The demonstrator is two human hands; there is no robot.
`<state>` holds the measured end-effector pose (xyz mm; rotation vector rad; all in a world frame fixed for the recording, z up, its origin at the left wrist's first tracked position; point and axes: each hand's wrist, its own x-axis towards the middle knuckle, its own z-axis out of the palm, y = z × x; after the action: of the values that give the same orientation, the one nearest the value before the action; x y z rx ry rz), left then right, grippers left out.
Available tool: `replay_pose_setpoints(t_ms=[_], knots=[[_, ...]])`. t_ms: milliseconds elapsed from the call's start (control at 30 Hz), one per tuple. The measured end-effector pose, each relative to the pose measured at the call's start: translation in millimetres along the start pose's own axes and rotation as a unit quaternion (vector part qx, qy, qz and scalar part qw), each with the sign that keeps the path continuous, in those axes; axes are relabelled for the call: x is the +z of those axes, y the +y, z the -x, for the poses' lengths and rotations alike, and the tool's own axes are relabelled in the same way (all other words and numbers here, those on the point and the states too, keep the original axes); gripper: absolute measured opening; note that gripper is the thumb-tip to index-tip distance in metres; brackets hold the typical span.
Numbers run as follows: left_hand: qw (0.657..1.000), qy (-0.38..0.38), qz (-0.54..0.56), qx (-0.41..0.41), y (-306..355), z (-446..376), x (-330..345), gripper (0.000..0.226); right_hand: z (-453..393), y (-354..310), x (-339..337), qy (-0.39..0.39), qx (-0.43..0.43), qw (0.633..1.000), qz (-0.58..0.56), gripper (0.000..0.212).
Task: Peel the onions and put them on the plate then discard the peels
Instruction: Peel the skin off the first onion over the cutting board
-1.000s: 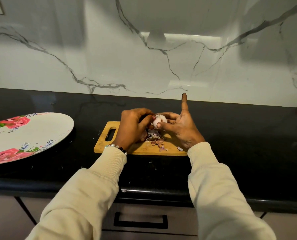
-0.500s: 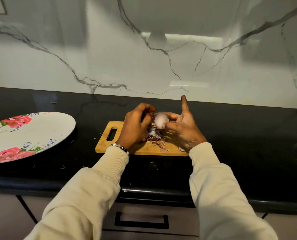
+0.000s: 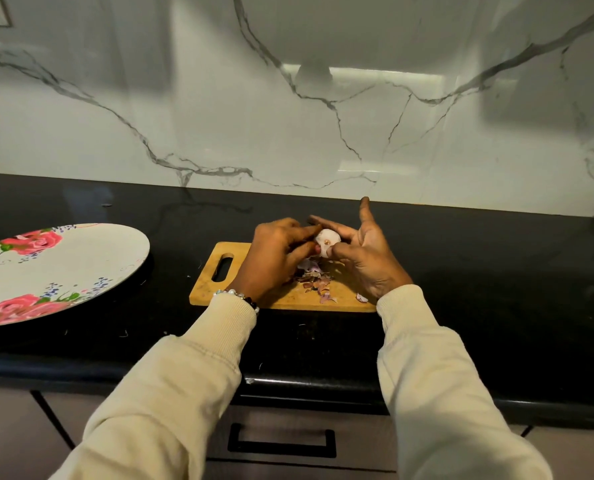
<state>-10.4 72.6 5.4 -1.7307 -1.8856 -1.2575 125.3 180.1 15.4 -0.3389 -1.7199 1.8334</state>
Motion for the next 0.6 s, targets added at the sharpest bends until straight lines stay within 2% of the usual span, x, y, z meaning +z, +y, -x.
replay_pose_setpoints(t_ms=[267,600], knots=[[0.998,-0.024,0.047,-0.021,1.1,1.8,-1.9,0.029,0.4,-0.8,-0.5,-0.008,0.004,0.999,0.036,0.109],[0.999,-0.007,0.041,-0.001,3.5,1.7,-4.3,0.024,2.3,-1.9,2.8,0.009,0.006,1.000,-0.016,0.102]])
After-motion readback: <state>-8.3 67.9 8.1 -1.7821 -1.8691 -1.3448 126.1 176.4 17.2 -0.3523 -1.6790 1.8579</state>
